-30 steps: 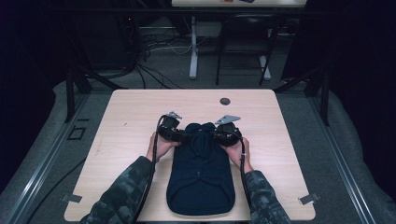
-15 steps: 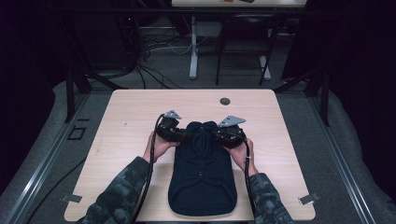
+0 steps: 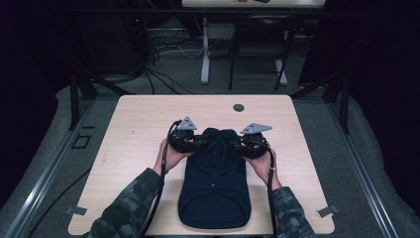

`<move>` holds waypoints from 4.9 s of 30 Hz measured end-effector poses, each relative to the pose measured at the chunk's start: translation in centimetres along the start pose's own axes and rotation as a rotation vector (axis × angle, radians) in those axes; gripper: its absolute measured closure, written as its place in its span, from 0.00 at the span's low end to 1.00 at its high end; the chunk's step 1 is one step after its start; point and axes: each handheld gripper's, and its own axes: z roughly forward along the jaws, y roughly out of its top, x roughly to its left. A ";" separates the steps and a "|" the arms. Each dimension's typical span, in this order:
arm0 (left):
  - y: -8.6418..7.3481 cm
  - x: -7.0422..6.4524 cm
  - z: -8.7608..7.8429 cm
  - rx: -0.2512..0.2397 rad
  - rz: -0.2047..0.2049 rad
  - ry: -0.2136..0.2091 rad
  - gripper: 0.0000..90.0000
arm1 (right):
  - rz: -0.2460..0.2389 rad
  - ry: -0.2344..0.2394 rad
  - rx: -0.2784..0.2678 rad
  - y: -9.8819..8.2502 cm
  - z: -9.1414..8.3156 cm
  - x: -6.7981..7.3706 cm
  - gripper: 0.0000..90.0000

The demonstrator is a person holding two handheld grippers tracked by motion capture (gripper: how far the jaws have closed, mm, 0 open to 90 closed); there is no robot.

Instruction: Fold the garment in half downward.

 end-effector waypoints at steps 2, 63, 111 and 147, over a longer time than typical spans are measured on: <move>0.1 -0.2 -0.1 -0.009 0.018 0.006 0.79 | 0.013 0.016 0.004 -0.1 -0.1 -0.2 0.64; -0.5 -2.4 -1.8 -0.002 0.154 0.055 0.54 | -0.235 -0.056 -0.077 -0.2 -3.3 2.6 0.86; -4.4 -5.9 -3.4 -0.010 0.197 0.046 0.72 | -0.220 0.089 0.017 -3.1 -5.6 4.6 0.78; -8.2 -7.5 -4.1 0.021 0.132 -0.060 0.72 | -0.218 0.164 0.106 -6.0 -5.9 6.9 0.77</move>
